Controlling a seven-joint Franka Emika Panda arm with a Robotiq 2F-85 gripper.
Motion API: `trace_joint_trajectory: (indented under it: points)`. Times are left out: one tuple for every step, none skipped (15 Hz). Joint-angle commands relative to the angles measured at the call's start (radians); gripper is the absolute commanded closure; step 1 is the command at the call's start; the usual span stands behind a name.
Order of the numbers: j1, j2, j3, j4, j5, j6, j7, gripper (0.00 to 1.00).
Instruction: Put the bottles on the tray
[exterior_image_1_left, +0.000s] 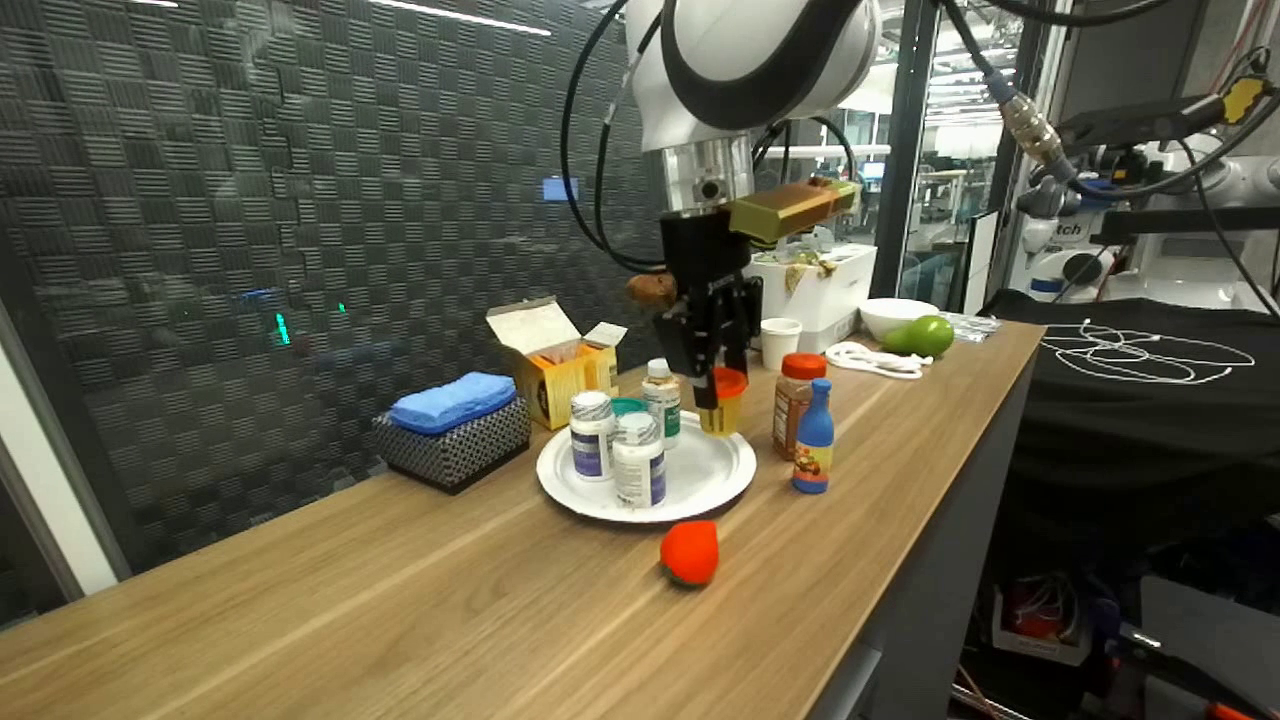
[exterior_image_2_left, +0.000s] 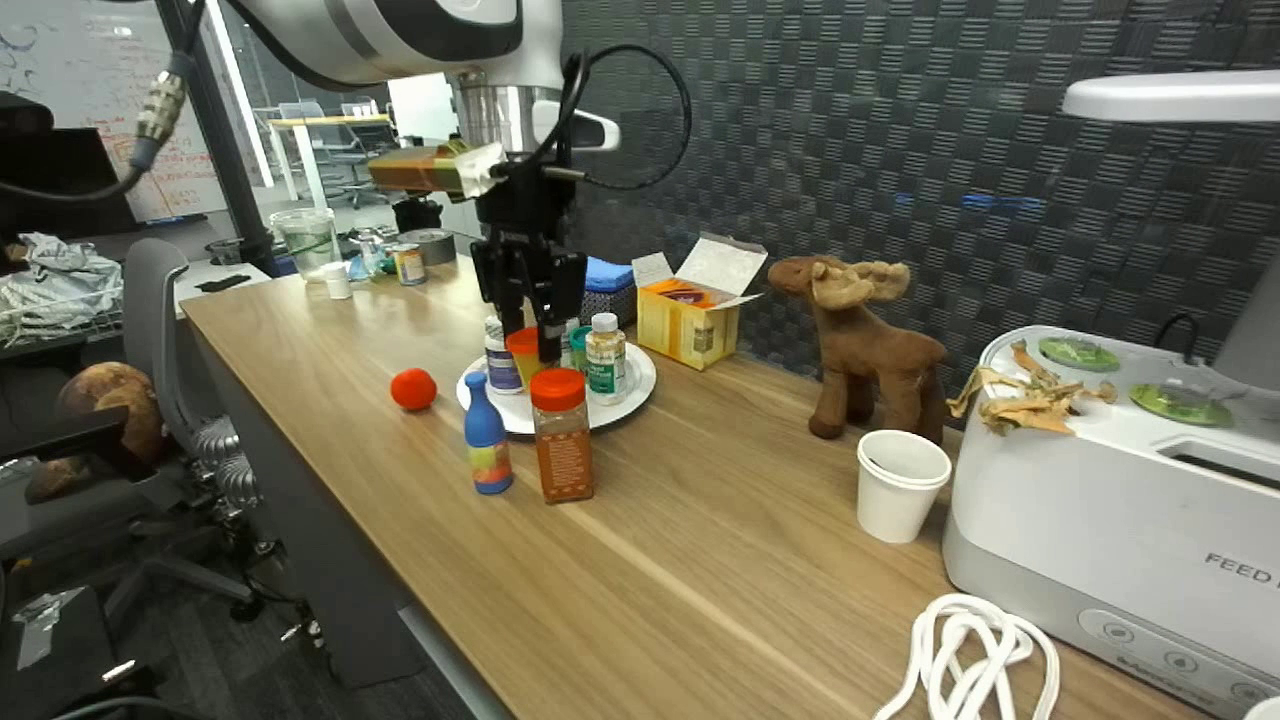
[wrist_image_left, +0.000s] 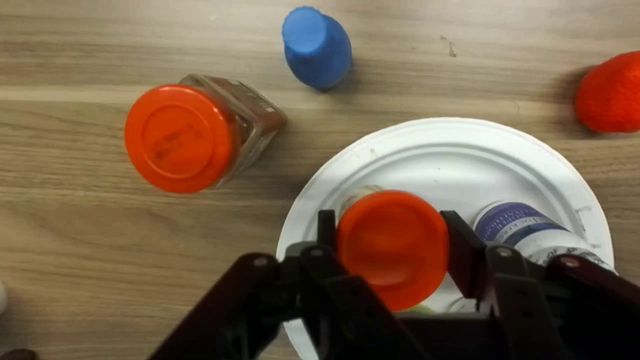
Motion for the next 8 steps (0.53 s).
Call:
trace_joint_trajectory:
  points:
    - [-0.002, 0.021, -0.001, -0.010, 0.008, 0.028, -0.033, 0.71]
    - [-0.004, 0.032, 0.000, -0.008, 0.015, 0.033, -0.040, 0.71]
    - [-0.005, 0.044, -0.001, -0.004, 0.017, 0.037, -0.044, 0.71]
    - [-0.005, 0.051, 0.000, -0.002, 0.018, 0.039, -0.047, 0.71]
    - [-0.005, 0.060, -0.001, 0.003, 0.018, 0.043, -0.048, 0.71]
    - [-0.005, 0.065, -0.001, 0.009, 0.020, 0.049, -0.048, 0.71]
    - [-0.005, 0.067, -0.001, 0.015, 0.017, 0.052, -0.049, 0.71]
    - [-0.006, 0.069, -0.002, 0.019, 0.019, 0.054, -0.050, 0.71]
